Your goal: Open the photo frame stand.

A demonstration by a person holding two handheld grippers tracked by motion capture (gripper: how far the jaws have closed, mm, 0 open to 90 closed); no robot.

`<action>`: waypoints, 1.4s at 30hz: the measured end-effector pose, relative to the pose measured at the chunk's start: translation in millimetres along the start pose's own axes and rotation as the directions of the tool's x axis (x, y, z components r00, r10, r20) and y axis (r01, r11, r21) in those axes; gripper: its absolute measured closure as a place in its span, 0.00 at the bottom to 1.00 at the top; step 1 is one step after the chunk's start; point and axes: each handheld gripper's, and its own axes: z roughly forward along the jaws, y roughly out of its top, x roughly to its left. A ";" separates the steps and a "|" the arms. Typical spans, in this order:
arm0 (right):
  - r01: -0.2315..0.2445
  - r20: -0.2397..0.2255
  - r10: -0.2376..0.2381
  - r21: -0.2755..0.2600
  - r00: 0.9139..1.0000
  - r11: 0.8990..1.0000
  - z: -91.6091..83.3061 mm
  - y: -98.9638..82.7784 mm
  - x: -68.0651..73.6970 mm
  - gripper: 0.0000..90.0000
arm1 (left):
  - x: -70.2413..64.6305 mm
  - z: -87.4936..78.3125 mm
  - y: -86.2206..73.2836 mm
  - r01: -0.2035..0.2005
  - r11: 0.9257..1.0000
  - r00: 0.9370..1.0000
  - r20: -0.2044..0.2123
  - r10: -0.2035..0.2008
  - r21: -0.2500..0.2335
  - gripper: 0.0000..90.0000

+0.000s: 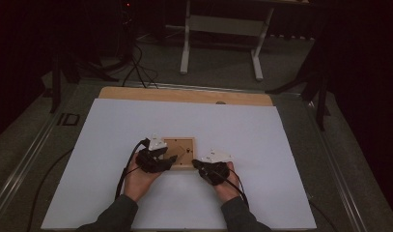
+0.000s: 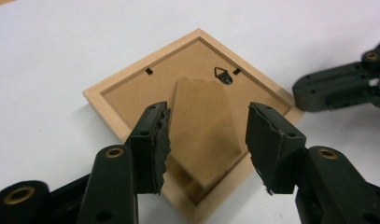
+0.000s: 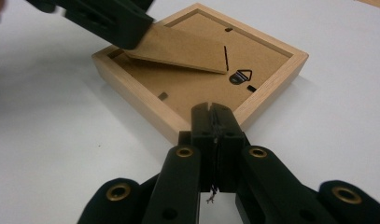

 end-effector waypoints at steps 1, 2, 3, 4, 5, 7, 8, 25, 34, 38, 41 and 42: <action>-0.001 0.000 0.001 0.001 1.000 1.000 0.0 0.0 0.0 0.99 | 0.5 -3.0 -1.8 0.000 1.000 1.000 0.003 0.000 -0.003 0.57; 0.000 0.000 0.000 0.000 1.000 1.000 0.0 0.0 0.0 0.98 | 1.0 -5.7 -3.6 -0.002 1.000 1.000 0.006 0.002 -0.001 0.59; 0.000 0.000 0.000 0.000 1.000 1.000 0.0 0.0 -0.1 0.98 | 1.5 -7.9 -5.4 -0.005 1.000 1.000 0.010 0.005 0.003 0.61; 0.000 0.000 0.000 0.000 1.000 1.000 0.0 0.0 0.0 0.98 | 1.7 -9.7 -7.1 -0.008 1.000 1.000 0.012 0.007 0.010 0.61; 0.000 0.000 0.000 -0.001 1.000 1.000 0.0 -0.1 -0.1 0.98 | 1.7 -11.1 -8.9 -0.005 1.000 1.000 0.014 0.005 0.016 0.62; 0.000 0.000 0.000 0.000 1.000 1.000 0.0 -0.1 -0.2 0.98 | 2.1 -13.3 -12.5 -0.008 1.000 1.000 0.021 0.008 0.029 0.64; 0.000 0.000 0.000 0.000 1.000 1.000 0.0 -0.1 -0.1 0.99 | 1.9 -13.9 -14.4 -0.009 0.999 1.000 0.023 0.009 0.033 0.65; -0.001 0.000 0.001 -0.002 1.000 1.000 0.0 -0.4 -0.3 0.98 | -2.5 -10.4 -25.0 -0.050 0.993 0.999 -0.003 0.050 0.105 1.00; 0.000 0.000 0.000 -0.002 1.000 1.000 0.0 -0.4 -0.1 0.99 | -0.4 -5.3 -18.8 -0.028 0.993 0.999 -0.018 0.030 0.113 1.00; 0.000 -0.001 0.000 -0.002 1.000 1.000 0.0 -0.4 -0.4 0.98 | -1.8 -4.6 -16.0 -0.026 0.995 0.999 -0.021 0.029 0.101 1.00; 0.000 -0.001 0.000 -0.002 1.000 1.000 0.0 -0.4 -0.3 0.98 | -1.9 -8.3 -7.4 -0.014 0.998 1.000 -0.010 0.014 0.062 1.00; -0.001 -0.001 0.001 -0.002 1.000 1.000 0.0 -0.4 -0.2 0.98 | -2.4 -8.9 -4.6 -0.016 0.998 1.000 -0.008 0.016 0.056 1.00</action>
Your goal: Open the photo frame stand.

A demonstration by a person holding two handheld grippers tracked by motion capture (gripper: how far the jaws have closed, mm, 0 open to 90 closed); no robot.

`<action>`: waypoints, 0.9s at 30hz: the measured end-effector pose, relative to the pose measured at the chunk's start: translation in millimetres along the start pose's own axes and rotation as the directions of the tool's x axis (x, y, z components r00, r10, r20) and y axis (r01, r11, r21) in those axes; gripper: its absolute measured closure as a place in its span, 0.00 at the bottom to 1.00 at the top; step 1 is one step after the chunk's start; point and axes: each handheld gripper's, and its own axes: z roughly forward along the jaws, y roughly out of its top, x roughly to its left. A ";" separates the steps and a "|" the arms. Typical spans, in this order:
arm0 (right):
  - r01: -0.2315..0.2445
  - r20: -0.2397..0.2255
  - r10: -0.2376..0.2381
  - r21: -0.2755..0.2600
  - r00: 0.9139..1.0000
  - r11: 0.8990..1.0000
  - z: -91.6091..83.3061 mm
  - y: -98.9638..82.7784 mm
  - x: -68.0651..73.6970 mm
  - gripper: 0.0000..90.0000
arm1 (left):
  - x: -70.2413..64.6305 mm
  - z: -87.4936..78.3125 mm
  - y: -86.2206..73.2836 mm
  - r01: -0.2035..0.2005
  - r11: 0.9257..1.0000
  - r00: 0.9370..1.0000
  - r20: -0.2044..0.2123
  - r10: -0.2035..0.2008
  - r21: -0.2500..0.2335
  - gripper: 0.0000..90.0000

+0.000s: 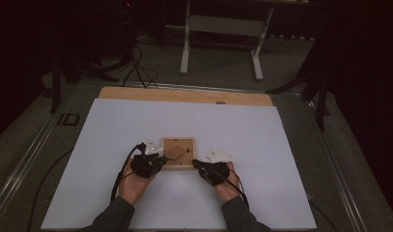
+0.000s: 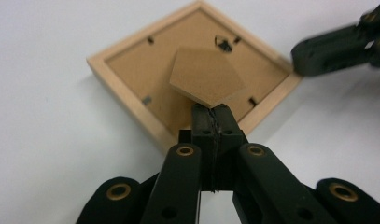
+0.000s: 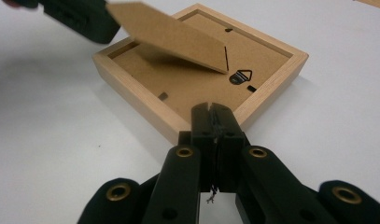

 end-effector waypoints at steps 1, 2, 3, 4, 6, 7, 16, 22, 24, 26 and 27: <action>0.001 0.000 -0.001 0.000 1.000 1.000 0.0 0.0 0.0 0.98 | -0.4 -0.7 2.7 0.001 1.000 1.000 0.002 -0.001 -0.007 1.00; 0.001 0.000 -0.001 0.000 1.000 1.000 0.0 0.0 0.0 0.98 | -0.4 -0.7 2.7 0.001 1.000 1.000 0.002 -0.001 -0.007 1.00; 0.000 0.001 0.000 0.000 1.000 1.000 0.0 0.0 0.1 0.98 | -0.4 -0.7 2.7 0.001 1.000 1.000 0.002 -0.001 -0.007 1.00; 0.000 0.001 0.000 0.000 1.000 1.000 0.0 0.0 0.1 0.98 | -1.3 -1.2 8.7 0.008 1.000 1.000 0.010 -0.008 -0.013 0.99; -0.001 0.000 0.001 0.000 1.000 1.000 0.0 0.0 0.1 0.98 | -1.1 0.0 11.1 0.021 1.000 1.000 0.019 -0.021 -0.007 0.96; 0.000 0.000 0.000 0.000 1.000 1.000 0.0 0.0 0.0 0.98 | -0.8 0.8 11.5 0.029 1.000 0.999 0.025 -0.029 -0.005 0.94; 0.002 0.000 -0.002 0.000 1.000 1.000 0.0 -0.1 -0.2 0.98 | 4.3 6.4 13.2 0.109 0.994 0.991 0.073 -0.110 0.013 0.72; 0.001 -0.001 -0.001 0.000 1.000 1.000 0.0 -0.1 -0.2 0.98 | 6.4 12.5 13.8 0.150 0.988 0.985 0.083 -0.152 0.032 0.64; 0.001 0.000 -0.001 -0.001 1.000 1.000 0.0 -0.1 -0.2 0.98 | 5.7 14.1 14.3 0.160 0.987 0.982 0.097 -0.161 0.024 0.61; 0.002 -0.002 -0.002 0.000 1.000 1.000 -0.1 -0.2 -0.5 0.98 | 4.9 14.6 15.7 0.165 0.986 0.981 0.102 -0.166 0.020 0.61; 0.001 -0.002 -0.001 0.000 1.000 1.000 -0.1 -0.2 -0.5 0.98 | 4.9 14.9 16.5 0.168 0.986 0.980 0.105 -0.169 0.017 0.61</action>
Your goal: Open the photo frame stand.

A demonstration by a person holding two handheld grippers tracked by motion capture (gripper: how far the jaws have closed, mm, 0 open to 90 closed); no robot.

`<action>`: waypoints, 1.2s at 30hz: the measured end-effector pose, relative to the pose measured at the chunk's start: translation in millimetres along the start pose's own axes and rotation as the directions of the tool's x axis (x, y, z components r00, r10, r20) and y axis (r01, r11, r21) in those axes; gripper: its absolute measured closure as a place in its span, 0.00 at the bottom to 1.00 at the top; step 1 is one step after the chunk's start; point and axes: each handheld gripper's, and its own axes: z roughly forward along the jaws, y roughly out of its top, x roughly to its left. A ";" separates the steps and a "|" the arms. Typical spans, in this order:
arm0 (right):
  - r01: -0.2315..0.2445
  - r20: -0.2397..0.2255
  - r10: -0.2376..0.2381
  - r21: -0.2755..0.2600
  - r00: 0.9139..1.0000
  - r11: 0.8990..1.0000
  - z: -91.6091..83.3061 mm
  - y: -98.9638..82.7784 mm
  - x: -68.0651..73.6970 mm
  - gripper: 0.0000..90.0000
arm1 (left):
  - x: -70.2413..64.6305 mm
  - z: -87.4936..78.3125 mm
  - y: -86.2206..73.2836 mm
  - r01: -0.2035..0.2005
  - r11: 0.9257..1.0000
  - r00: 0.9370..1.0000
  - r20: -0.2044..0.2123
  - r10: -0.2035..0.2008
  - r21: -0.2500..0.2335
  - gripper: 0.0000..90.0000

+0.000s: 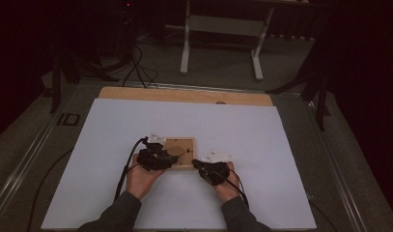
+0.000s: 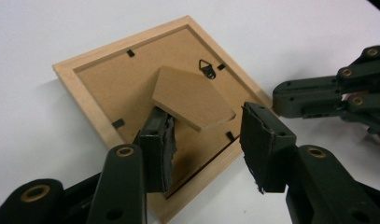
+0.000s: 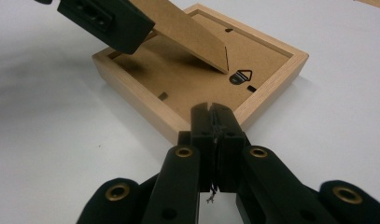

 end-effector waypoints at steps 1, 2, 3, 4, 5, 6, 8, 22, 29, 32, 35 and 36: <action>0.001 0.000 -0.001 0.000 1.000 1.000 0.0 0.0 0.0 0.98 | 0.2 0.4 0.8 0.007 1.000 1.000 0.003 -0.007 -0.002 0.61; 0.001 0.000 -0.001 0.001 1.000 1.000 0.0 0.0 0.0 0.98 | 0.8 0.8 1.7 0.010 1.000 1.000 0.007 -0.010 0.000 0.61; 0.001 0.001 -0.001 0.000 1.000 1.000 0.0 0.0 0.0 0.98 | 1.2 1.9 2.4 0.015 1.000 1.000 0.008 -0.015 0.000 0.61; 0.001 0.001 -0.001 0.000 1.000 1.000 0.0 0.0 0.0 0.98 | 1.6 3.0 3.1 0.022 1.000 1.000 0.009 -0.022 0.004 0.61; 0.002 0.001 -0.002 -0.001 1.000 1.000 0.1 0.0 0.1 0.98 | 2.1 4.5 3.6 0.032 0.999 0.999 0.012 -0.032 0.004 0.61; 0.000 0.000 0.000 0.000 1.000 1.000 0.0 0.0 0.1 0.98 | 2.9 6.3 4.5 0.043 0.999 0.999 0.017 -0.043 0.007 0.61; 0.000 0.000 0.000 0.000 1.000 1.000 0.0 0.0 0.0 0.98 | 3.3 7.3 5.1 0.050 0.999 0.999 0.018 -0.050 0.010 0.61; 0.001 -0.006 -0.001 -0.002 1.000 1.000 0.4 0.1 0.6 0.96 | 12.4 19.3 12.4 0.162 0.987 0.985 0.055 -0.162 0.004 0.58; 0.001 -0.007 -0.001 -0.002 1.000 1.000 0.4 0.0 0.6 0.96 | 16.0 21.4 14.0 0.193 0.981 0.979 0.067 -0.193 0.005 0.56; 0.001 -0.007 -0.001 -0.002 1.000 1.000 0.4 0.1 0.6 0.96 | 17.5 21.7 15.4 0.207 0.978 0.976 0.068 -0.207 0.004 0.56; 0.001 -0.007 -0.001 -0.002 1.000 1.000 0.4 0.1 0.7 0.96 | 18.9 21.8 17.4 0.226 0.974 0.972 0.061 -0.226 0.002 0.61; 0.001 -0.007 -0.001 -0.002 1.000 1.000 0.4 0.1 0.7 0.96 | 19.2 21.8 17.8 0.228 0.974 0.972 0.058 -0.228 0.007 0.62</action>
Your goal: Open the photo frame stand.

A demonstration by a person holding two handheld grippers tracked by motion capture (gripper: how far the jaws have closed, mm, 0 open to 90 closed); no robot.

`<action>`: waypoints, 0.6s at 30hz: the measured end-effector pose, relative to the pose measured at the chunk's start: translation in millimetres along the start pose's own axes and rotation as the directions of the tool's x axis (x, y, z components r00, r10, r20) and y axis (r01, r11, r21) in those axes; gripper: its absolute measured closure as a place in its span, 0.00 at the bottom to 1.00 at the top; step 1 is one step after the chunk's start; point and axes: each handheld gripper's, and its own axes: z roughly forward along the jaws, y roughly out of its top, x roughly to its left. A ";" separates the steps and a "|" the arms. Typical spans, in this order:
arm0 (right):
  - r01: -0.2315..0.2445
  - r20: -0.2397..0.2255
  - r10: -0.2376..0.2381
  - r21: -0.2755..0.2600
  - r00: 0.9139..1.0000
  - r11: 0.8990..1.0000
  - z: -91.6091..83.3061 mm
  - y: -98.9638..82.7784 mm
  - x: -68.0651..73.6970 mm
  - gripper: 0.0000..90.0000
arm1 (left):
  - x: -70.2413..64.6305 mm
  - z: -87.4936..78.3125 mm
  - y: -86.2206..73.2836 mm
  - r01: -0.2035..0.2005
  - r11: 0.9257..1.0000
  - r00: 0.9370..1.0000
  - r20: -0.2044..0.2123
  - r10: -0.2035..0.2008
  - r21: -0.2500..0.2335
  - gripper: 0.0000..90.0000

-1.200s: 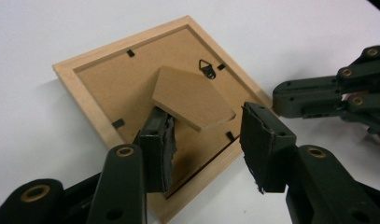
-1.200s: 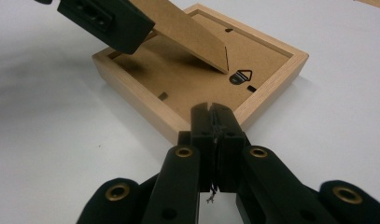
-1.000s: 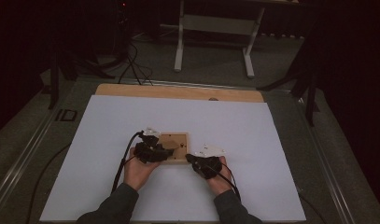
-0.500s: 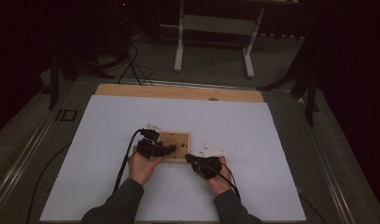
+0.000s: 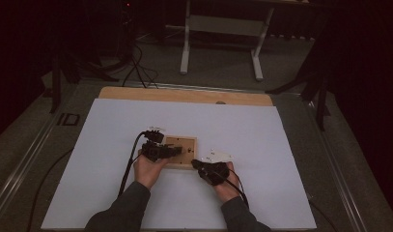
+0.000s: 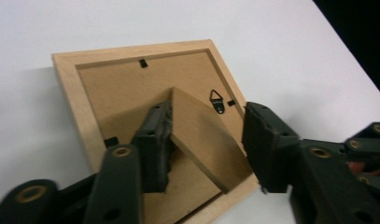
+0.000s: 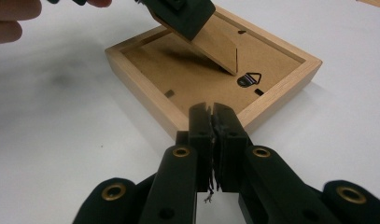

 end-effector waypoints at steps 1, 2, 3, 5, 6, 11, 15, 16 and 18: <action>0.000 0.000 0.000 0.000 1.000 1.000 0.0 0.0 -0.1 0.96 | 0.2 0.0 0.2 0.001 1.000 1.000 -0.003 -0.001 0.005 0.63; 0.001 -0.001 -0.001 0.000 1.000 1.000 0.0 0.0 -0.2 0.96 | 0.4 0.0 0.4 0.003 1.000 1.000 -0.004 -0.003 0.010 0.64; 0.001 -0.001 -0.001 -0.001 1.000 1.000 0.0 0.0 -0.2 0.96 | 0.5 0.1 0.4 0.005 1.000 1.000 -0.006 -0.005 0.013 0.64; 0.000 -0.001 0.000 0.000 1.000 1.000 0.0 0.0 -0.1 0.96 | 0.5 0.1 0.6 0.006 1.000 1.000 -0.007 -0.006 0.015 0.64; 0.000 -0.001 0.000 0.000 1.000 1.000 0.0 0.0 -0.1 0.96 | 0.2 0.1 0.7 0.007 1.000 1.000 -0.008 -0.007 0.015 0.64; 0.000 -0.001 0.000 0.000 1.000 1.000 0.0 0.0 0.1 0.96 | 0.3 0.8 2.5 0.010 1.000 1.000 -0.001 -0.010 0.026 0.63; 0.001 -0.001 -0.001 0.000 1.000 1.000 0.0 0.0 0.0 0.96 | -0.3 2.8 2.4 0.007 0.999 1.000 -0.005 -0.007 0.042 0.62; 0.001 -0.001 -0.001 0.000 1.000 1.000 0.0 0.0 0.1 0.96 | -0.4 3.0 2.3 0.007 0.999 1.000 -0.008 -0.007 0.042 0.63; 0.001 -0.001 -0.001 0.000 1.000 1.000 0.0 0.0 0.0 0.96 | -0.4 3.1 2.3 0.008 0.999 1.000 -0.011 -0.007 0.045 0.63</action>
